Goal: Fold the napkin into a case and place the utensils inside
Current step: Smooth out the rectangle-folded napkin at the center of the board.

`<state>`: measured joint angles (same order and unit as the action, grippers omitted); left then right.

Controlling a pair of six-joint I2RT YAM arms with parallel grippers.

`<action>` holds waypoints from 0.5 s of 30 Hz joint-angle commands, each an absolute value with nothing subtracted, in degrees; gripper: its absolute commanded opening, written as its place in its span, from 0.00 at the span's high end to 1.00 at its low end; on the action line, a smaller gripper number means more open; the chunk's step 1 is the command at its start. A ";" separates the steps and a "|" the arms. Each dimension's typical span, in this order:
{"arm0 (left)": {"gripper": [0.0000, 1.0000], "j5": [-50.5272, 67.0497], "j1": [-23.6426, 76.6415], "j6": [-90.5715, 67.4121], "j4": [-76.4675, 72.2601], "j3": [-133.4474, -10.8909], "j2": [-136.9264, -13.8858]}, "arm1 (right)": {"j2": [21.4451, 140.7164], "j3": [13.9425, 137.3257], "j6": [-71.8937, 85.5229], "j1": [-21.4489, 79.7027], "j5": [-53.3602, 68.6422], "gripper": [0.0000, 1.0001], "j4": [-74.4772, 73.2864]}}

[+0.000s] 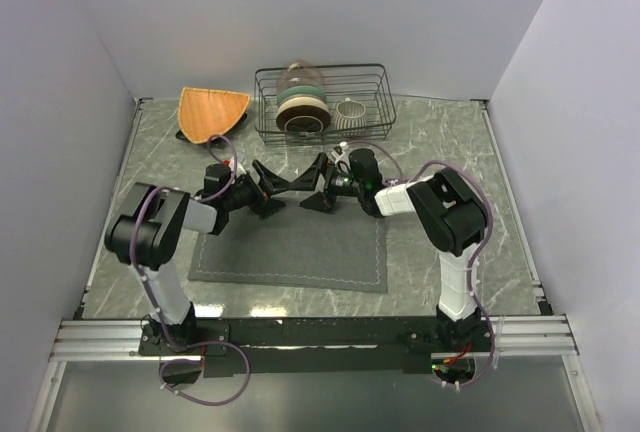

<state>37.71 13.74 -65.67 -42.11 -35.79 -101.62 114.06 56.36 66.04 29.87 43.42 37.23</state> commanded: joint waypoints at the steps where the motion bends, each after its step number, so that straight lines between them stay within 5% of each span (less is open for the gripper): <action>1: 0.01 34.98 13.36 -70.40 -52.38 -40.08 -106.16 | 118.11 57.48 67.94 29.54 44.03 0.00 42.01; 15: 0.01 41.65 -2.00 -64.70 -50.03 -35.42 -108.37 | 122.69 51.42 64.08 24.88 43.24 0.00 34.72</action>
<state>39.27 2.50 -69.19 -50.48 -37.36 -110.28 120.05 53.87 68.29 26.50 45.87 41.36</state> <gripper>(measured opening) 0.994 0.994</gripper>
